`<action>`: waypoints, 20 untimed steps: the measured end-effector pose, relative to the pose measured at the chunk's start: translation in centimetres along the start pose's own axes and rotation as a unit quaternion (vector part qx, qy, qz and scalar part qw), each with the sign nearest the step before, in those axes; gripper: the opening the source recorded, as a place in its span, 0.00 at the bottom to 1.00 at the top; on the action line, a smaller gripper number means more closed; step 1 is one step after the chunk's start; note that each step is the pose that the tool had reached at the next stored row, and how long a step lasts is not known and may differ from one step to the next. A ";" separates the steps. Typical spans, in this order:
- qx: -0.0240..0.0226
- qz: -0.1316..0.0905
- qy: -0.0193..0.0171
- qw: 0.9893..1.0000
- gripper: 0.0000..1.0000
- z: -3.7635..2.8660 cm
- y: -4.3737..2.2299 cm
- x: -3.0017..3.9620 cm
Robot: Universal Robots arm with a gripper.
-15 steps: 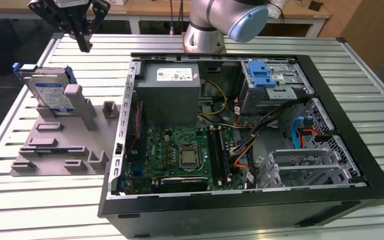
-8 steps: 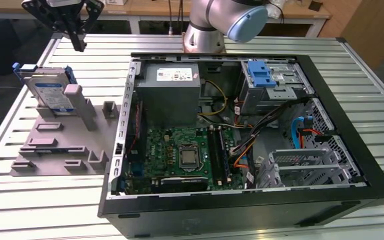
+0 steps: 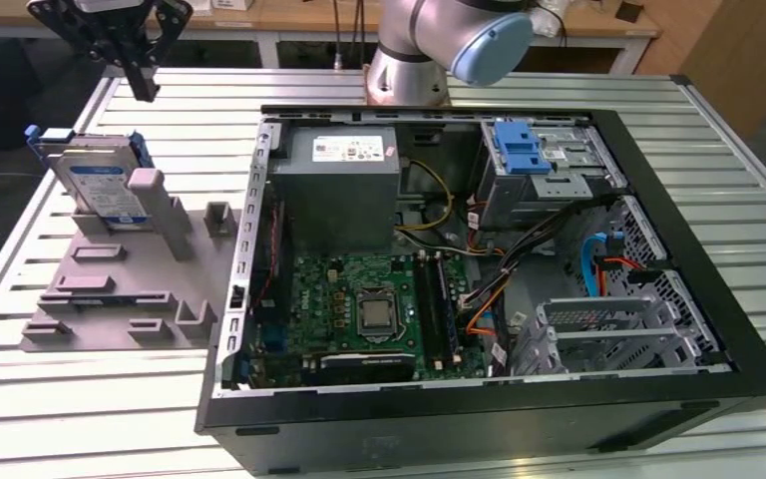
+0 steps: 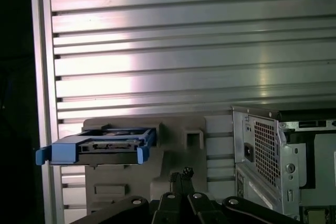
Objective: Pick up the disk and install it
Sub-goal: 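Reach for the disk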
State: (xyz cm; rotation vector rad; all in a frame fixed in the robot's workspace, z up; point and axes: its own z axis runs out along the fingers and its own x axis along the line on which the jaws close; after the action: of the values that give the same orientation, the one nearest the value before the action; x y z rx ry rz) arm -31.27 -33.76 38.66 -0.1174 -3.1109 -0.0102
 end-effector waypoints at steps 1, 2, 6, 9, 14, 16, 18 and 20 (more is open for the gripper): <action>0.000 0.000 0.000 1.000 0.11 0.01 0.02 0.17; 0.000 0.000 0.001 1.000 0.11 0.03 0.03 0.34; 0.000 0.000 0.002 1.000 0.11 0.08 0.08 1.06; 0.000 0.000 0.002 1.000 0.11 0.12 0.08 1.62; 0.000 0.000 0.003 1.000 0.11 0.16 0.04 2.12; 0.000 0.000 0.003 1.000 0.11 0.17 0.04 2.18; 0.000 0.000 0.003 1.000 0.11 0.18 0.04 2.20; 0.000 0.000 0.003 1.000 0.11 0.19 0.03 2.24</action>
State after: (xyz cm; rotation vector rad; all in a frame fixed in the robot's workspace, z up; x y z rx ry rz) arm -33.51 -33.55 38.53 -0.1173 -3.1053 -0.0098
